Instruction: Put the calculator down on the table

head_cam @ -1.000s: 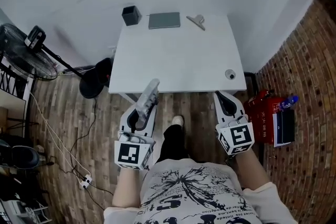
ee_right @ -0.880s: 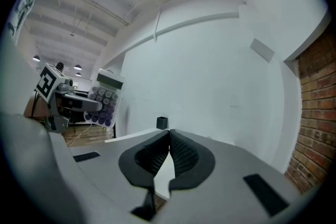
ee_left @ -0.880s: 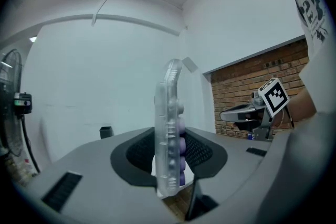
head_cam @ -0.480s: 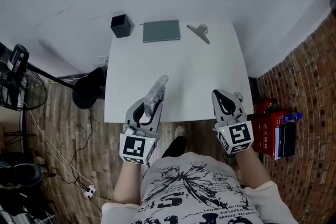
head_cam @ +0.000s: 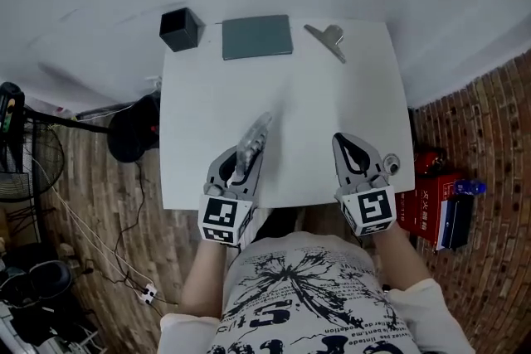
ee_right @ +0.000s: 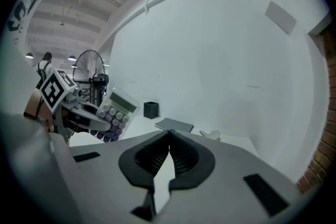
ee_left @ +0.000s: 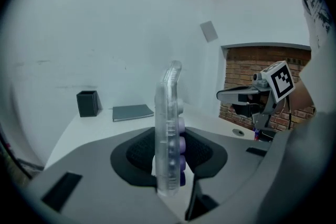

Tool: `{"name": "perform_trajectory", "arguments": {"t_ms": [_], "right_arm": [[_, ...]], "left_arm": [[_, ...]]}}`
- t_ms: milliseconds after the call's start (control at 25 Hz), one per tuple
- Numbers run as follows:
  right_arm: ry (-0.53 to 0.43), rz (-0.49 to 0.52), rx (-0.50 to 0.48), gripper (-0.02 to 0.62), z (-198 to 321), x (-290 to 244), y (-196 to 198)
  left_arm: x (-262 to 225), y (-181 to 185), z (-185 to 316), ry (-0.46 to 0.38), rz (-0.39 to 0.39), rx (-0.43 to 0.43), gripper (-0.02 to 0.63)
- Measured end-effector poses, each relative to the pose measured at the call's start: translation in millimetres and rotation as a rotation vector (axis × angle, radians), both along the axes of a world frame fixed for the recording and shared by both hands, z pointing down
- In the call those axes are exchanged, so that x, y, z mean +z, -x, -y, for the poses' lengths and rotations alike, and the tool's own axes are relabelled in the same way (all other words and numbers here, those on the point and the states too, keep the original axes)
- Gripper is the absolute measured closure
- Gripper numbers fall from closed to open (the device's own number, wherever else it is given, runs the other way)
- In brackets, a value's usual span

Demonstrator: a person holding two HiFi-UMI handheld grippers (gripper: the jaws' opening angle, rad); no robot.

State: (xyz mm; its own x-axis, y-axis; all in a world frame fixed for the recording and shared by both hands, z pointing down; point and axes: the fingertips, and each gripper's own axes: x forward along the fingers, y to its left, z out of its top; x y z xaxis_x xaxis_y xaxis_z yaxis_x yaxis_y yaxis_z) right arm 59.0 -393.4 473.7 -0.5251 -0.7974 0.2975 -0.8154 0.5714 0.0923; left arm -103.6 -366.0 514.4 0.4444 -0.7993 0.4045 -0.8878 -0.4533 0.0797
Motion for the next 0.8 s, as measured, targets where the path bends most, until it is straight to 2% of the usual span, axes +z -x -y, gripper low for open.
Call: {"name": "perform_trajectory", "arguments": {"t_ms": [280, 440, 600, 800], "right_arm": [[0.055, 0.008, -0.007, 0.58, 33.9, 37.1, 13.4], [0.086, 0.0, 0.002, 0.58, 41.7, 53.1, 18.1], [0.106, -0.007, 0.011, 0.58, 48.3, 60.7, 18.3], [0.112, -0.021, 0.011, 0.58, 55.6, 62.0, 16.8]], "left_arm": [[68.2, 3.3, 28.3, 0.164, -0.062, 0.006, 0.465], [92.9, -2.4, 39.2, 0.239, -0.162, 0.022, 0.465], [99.1, -2.3, 52.7, 0.291, -0.273, -0.002, 0.463], [103.1, -0.3, 67.1, 0.317, -0.323, -0.036, 0.456]]}}
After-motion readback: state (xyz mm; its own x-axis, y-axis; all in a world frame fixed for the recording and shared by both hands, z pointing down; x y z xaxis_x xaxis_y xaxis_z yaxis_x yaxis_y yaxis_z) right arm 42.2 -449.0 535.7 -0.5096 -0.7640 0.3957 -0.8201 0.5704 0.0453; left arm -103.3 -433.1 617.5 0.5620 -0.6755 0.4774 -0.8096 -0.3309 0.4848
